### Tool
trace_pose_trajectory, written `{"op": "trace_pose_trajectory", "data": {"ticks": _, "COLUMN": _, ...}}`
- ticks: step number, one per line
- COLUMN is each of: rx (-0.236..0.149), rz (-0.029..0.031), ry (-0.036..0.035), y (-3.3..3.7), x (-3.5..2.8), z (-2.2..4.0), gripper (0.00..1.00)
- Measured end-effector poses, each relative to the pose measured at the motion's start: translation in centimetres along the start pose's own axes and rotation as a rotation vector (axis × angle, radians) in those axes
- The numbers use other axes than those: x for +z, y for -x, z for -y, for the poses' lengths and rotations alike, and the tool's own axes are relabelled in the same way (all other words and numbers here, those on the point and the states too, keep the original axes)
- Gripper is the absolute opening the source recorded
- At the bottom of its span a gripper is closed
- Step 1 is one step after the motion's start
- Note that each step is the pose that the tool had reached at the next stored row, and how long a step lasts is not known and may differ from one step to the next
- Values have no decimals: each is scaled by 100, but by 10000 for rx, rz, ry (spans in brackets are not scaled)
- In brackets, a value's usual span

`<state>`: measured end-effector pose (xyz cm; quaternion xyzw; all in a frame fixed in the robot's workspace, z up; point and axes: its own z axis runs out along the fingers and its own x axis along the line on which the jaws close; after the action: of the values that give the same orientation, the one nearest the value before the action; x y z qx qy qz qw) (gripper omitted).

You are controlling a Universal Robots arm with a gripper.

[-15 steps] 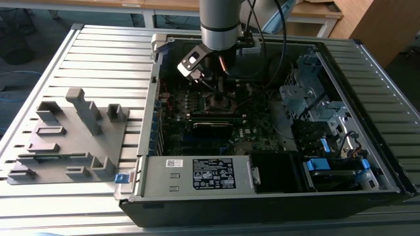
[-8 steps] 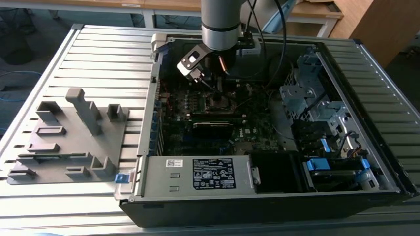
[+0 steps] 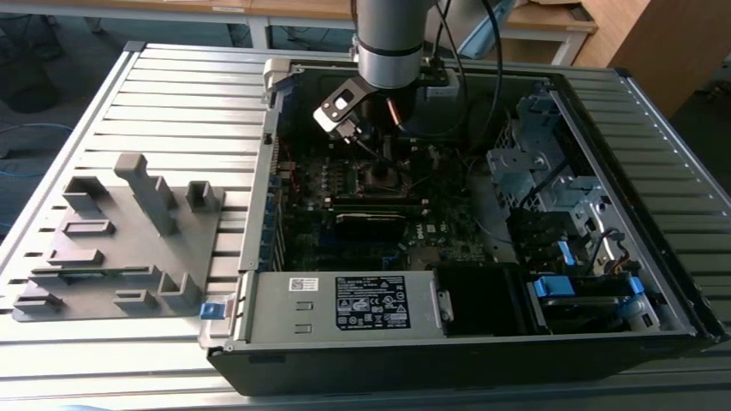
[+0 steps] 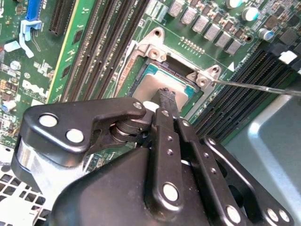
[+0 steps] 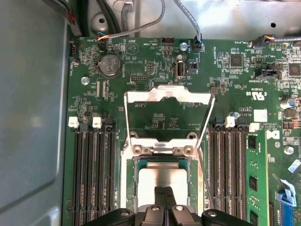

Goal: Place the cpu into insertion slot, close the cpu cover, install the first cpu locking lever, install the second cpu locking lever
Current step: 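Place the cpu into insertion slot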

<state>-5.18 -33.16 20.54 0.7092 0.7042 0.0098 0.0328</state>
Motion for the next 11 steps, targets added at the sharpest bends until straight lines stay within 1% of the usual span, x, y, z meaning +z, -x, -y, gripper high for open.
{"op": "trace_pose_trajectory", "data": {"ticks": 1, "rx": 0, "rz": 23, "ry": -31, "y": -1, "x": 7, "z": -13, "gripper": 11}}
{"op": "trace_pose_trajectory", "data": {"ticks": 2, "rx": 1, "rz": 30, "ry": -52, "y": -1, "x": 16, "z": -21, "gripper": 11}}
{"op": "trace_pose_trajectory", "data": {"ticks": 6, "rx": 3, "rz": 38, "ry": -69, "y": -1, "x": 59, "z": -23, "gripper": 11}}
{"op": "trace_pose_trajectory", "data": {"ticks": 11, "rx": 3, "rz": 32, "ry": -64, "y": -3, "x": 70, "z": -23, "gripper": 11}}
